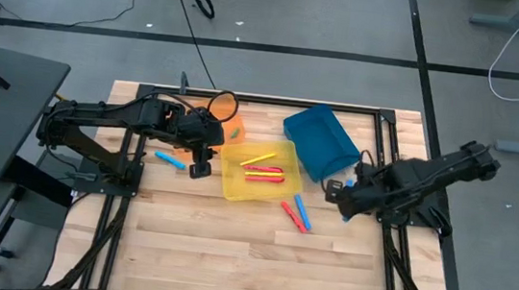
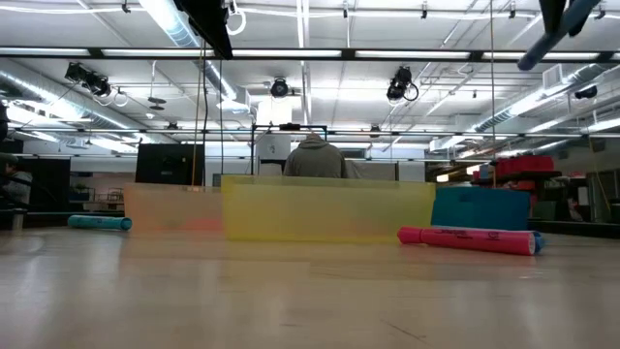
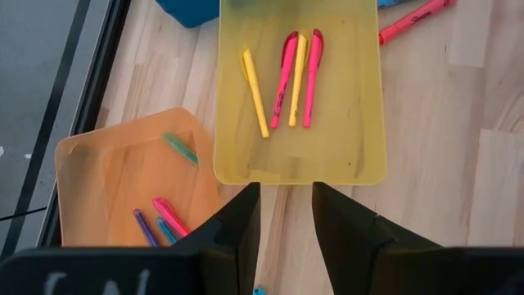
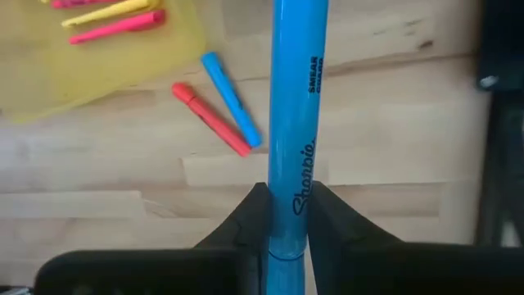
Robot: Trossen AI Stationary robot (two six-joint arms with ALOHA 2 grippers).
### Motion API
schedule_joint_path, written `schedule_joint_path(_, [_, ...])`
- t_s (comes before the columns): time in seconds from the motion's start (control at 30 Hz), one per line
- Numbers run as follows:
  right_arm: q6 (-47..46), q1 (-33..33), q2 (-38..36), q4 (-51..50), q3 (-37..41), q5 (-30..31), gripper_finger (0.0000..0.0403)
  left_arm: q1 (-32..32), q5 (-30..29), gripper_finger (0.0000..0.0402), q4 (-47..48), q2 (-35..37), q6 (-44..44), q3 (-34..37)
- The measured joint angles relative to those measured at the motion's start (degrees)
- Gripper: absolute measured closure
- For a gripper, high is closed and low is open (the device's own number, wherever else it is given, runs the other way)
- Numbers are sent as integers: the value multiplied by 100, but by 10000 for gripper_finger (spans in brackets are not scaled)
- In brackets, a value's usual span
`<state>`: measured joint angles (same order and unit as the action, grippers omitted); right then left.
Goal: Pick & Place Markers
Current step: Put the bottom right blue large highlighter into the blue bin
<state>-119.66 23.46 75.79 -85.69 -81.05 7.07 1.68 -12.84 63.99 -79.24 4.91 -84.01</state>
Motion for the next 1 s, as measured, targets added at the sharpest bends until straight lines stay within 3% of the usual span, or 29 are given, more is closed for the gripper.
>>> schedule_joint_path(0.23, [558, -286, -9, -429, -736, -19, 352, -1, 1, 285, -20, 1, 2, 0])
schedule_joint_path(0.53, [1852, -1114, 7, -432, -812, -106, 352, 0, 107, 285, -20, 0, 58, 0])
schedule_joint_path(0.77, [3441, -2204, 7, -163, -812, -265, 352, -1, 111, 285, -20, 0, 165, 0])
schedule_joint_path(1.0, [5237, -3718, 177, 171, -814, -544, 352, -1, 323, 285, -22, 0, 219, 0])
